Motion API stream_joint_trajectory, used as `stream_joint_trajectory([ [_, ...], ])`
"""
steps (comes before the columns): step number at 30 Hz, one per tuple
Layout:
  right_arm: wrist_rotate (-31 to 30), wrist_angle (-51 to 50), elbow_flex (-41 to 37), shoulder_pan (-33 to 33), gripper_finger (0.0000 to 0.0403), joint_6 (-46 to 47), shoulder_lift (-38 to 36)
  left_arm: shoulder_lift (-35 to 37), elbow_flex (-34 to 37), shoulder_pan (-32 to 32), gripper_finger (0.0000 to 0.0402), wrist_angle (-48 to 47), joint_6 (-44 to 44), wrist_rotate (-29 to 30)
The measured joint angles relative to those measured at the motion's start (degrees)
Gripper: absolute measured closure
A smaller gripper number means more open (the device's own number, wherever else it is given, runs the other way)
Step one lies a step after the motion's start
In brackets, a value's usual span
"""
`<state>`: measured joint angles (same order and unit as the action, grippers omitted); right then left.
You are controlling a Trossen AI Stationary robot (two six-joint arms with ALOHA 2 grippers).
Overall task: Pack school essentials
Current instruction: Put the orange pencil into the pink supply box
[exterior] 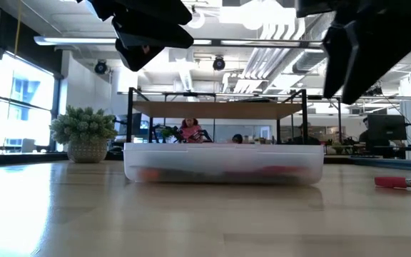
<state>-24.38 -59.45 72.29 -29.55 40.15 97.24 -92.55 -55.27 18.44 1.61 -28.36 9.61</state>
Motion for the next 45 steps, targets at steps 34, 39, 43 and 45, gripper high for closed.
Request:
stream_joint_trajectory([
  [34,-3.8,-30.0,0.0,-15.2,0.0006,31.4,0.1,0.0,0.0,0.0,0.0296,0.0,0.0,0.0],
  [39,-3.5,-29.7,-1.9,-15.2,0.0006,31.4,-1.0,0.0,0.0,0.0,0.0296,0.0,0.0,0.0],
  [43,-1.0,-27.8,-9.9,-15.2,0.0006,34.5,-5.5,0.0,0.0,0.0,0.0296,0.0,0.0,0.0],
  [45,0.2,-22.8,-13.8,-15.2,0.0006,34.7,-8.6,0.0,0.0,0.0,0.0296,0.0,0.0,0.0],
])
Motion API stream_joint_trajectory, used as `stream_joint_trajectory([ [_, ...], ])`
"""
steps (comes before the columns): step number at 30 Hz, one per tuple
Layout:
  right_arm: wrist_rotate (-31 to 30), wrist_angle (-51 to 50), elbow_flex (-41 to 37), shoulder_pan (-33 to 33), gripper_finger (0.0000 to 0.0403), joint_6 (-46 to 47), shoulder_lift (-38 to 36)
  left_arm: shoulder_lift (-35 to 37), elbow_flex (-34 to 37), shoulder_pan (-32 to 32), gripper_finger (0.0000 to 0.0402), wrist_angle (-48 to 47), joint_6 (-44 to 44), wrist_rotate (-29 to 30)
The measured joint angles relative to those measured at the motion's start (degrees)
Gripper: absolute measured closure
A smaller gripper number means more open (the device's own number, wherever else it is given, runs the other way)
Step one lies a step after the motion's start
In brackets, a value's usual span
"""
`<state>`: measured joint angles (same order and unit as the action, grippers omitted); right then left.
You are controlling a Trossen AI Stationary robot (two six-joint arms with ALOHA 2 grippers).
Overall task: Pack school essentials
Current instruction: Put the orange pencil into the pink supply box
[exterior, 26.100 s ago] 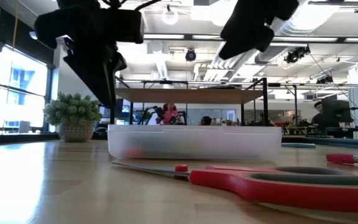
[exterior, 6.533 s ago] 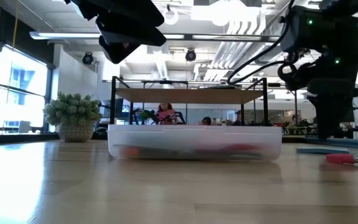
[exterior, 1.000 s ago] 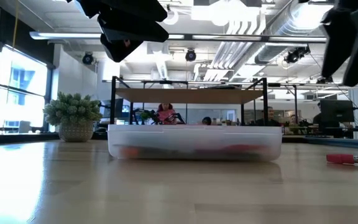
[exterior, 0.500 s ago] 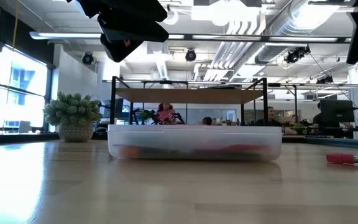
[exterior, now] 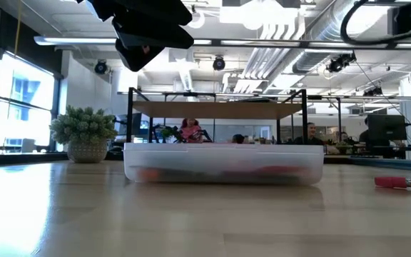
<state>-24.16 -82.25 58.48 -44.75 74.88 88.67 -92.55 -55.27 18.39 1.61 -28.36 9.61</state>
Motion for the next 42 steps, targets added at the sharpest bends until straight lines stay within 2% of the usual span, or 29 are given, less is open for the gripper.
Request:
stream_joint_trajectory([
  [6,1.9,15.5,-8.8,0.0,0.0006,-0.6,-8.6,0.0,0.0,0.0,0.0296,0.0,0.0,0.1],
  [12,2.2,28.4,-12.6,0.0,0.0015,0.1,-12.2,0.0,0.0,0.0,0.0296,0.0,0.0,2.1],
  [18,2.2,37.7,-12.5,0.0,0.0055,0.1,-10.5,0.0,0.0,0.0,0.0296,0.0,0.0,2.2],
  [24,4.1,43.8,-12.5,0.5,0.0095,0.7,-5.8,0.0,0.0,0.0,0.0296,0.0,0.0,2.2],
  [32,8.1,45.2,-12.4,1.3,0.012,6.0,-1.2,0.0,0.0,0.0,0.0296,-0.4,0.0,1.3],
  [42,10.7,49.7,-12.4,1.3,0.0154,6.3,2.0,0.0,0.0,0.0,0.0296,-0.5,0.0,1.1],
])
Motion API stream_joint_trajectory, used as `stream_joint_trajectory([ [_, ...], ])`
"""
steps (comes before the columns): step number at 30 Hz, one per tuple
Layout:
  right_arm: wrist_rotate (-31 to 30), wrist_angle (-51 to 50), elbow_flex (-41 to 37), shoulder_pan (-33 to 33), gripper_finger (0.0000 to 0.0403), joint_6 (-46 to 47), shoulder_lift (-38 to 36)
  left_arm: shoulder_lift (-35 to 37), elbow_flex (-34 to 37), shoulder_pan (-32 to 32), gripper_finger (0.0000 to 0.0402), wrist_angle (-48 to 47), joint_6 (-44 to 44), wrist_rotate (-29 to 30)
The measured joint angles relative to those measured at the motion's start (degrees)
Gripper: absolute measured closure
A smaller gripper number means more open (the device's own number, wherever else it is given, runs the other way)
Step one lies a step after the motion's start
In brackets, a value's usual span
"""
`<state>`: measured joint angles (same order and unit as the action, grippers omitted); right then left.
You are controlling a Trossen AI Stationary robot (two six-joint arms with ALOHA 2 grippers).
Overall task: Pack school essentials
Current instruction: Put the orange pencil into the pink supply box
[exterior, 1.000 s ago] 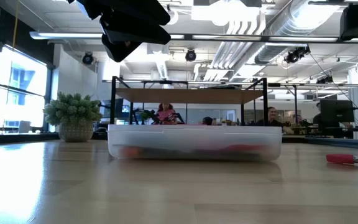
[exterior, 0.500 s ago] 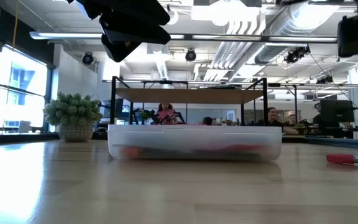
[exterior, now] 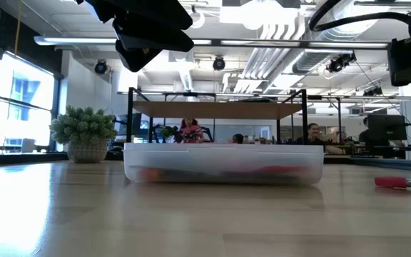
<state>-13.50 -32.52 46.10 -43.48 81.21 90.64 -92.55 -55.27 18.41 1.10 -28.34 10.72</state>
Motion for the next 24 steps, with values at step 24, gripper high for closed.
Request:
stream_joint_trajectory([
  [24,4.0,-0.2,2.1,0.5,0.0211,-0.1,3.4,0.0,0.0,0.0,0.0296,-0.4,0.0,0.0],
])
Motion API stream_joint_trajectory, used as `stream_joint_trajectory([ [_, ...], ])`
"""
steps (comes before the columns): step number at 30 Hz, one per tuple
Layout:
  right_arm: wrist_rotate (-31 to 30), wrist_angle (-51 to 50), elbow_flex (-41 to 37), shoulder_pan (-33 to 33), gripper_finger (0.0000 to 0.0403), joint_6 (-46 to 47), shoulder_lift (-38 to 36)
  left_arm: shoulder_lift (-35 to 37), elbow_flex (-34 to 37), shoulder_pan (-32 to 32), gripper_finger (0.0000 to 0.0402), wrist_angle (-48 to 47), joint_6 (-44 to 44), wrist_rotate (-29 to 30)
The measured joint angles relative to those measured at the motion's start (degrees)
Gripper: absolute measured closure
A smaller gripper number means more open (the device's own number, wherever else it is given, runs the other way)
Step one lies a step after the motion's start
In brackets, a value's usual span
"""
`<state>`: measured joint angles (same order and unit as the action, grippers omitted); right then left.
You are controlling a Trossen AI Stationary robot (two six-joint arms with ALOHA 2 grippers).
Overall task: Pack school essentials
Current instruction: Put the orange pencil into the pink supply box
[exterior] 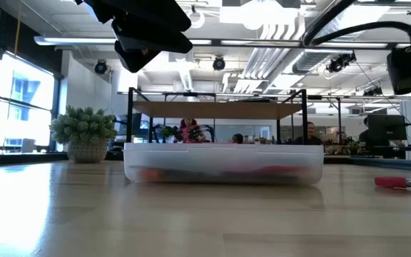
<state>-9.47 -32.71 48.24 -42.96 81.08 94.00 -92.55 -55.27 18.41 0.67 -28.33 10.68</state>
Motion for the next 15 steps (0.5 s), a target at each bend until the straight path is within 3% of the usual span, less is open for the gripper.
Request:
stream_joint_trajectory([
  [15,3.8,-5.0,4.5,1.7,0.022,-2.1,5.4,0.0,0.0,0.0,0.0296,-1.3,0.0,-0.1],
])
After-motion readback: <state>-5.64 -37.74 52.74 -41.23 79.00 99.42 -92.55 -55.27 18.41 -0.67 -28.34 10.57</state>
